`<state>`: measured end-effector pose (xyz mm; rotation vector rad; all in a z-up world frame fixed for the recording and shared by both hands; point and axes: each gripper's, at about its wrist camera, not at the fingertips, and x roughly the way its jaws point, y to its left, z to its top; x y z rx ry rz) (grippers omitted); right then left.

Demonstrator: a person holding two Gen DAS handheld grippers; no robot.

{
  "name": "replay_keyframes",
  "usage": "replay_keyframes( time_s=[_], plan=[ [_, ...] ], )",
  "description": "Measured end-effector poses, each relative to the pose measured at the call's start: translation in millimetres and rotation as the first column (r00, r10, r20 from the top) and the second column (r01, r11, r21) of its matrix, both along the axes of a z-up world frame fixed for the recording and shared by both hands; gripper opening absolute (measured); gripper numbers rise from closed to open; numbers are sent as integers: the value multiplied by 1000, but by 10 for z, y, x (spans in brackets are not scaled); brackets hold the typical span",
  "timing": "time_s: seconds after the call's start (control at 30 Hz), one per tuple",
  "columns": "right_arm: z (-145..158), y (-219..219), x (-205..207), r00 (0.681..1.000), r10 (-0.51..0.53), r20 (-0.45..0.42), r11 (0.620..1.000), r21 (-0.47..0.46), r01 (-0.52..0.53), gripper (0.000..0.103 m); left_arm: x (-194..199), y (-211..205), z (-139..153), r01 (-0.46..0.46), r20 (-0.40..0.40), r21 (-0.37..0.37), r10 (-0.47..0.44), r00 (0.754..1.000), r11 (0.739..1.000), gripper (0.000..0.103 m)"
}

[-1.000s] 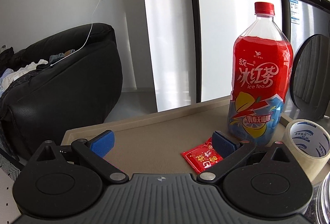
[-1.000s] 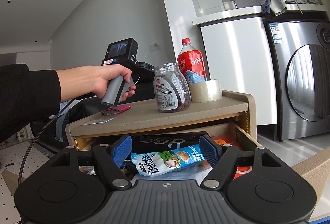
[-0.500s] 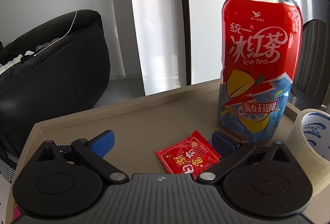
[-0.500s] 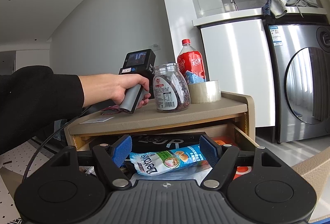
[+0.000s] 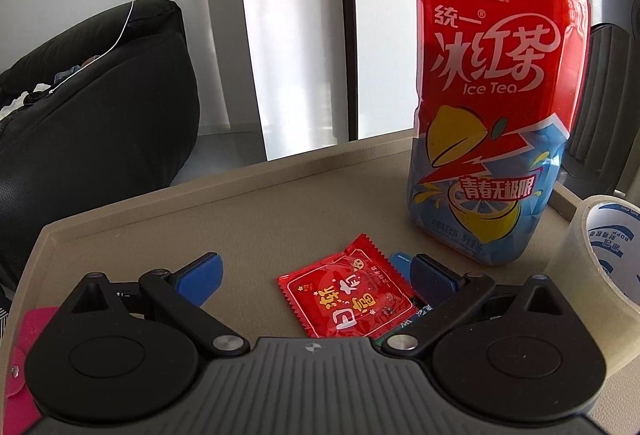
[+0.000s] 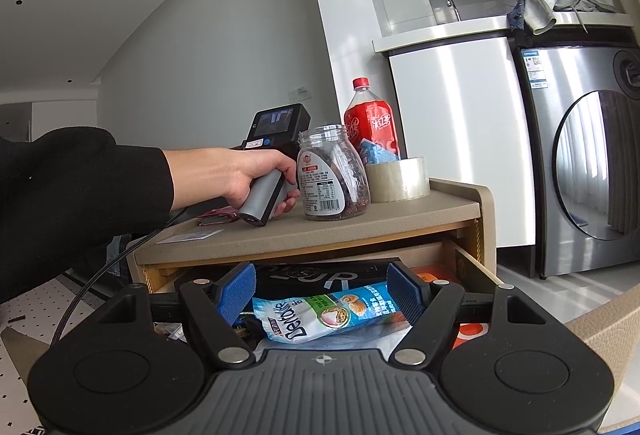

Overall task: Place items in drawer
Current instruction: 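Lower the left gripper onto the red candy packet and close it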

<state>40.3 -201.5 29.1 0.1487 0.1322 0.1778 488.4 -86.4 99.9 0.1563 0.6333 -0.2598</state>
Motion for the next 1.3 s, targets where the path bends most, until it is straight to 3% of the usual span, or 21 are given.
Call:
replay_keyframes(
  time_s=[0.13, 0.27, 0.47, 0.83, 0.9, 0.93, 1.03, 1.17, 1.3],
  plan=[
    [0, 5, -5, 1000, -1, 3, 1000, -2, 1, 76, 25, 9, -21, 6, -24, -2, -6, 1000, 1000, 98],
    [-8, -2, -4, 1000, -1, 4, 1000, -4, 1, 76, 33, 44, -29, 27, -50, -54, -30, 998, 998, 87],
    [-8, 6, -12, 1000, -3, 6, 1000, -8, 3, 76, 40, 88, -26, 36, -50, -66, -40, 998, 997, 82],
    [-23, 0, 13, 1000, -9, 12, 1000, -11, 9, 76, -7, 112, -18, 101, -28, -84, -104, 994, 991, 57],
    [-26, 1, 15, 1000, -9, 12, 1000, -12, 9, 76, -5, 127, -7, 98, -28, -91, -101, 994, 991, 43],
    [-27, 1, 17, 1000, -9, 13, 1000, -13, 9, 76, -1, 135, -1, 93, -31, -90, -96, 995, 992, 42],
    [-30, 3, 24, 1000, -10, 11, 1000, -18, 10, 76, 7, 150, 14, 73, -36, -78, -76, 996, 994, 42],
    [-32, 7, 22, 1000, -10, 7, 1000, -18, 10, 76, -28, 142, 34, 59, -24, -43, -60, 998, 997, 73],
    [-39, 15, 33, 1000, -13, 5, 1000, -28, 13, 76, -14, 188, 37, 50, -29, -53, -52, 998, 997, 82]
  ],
)
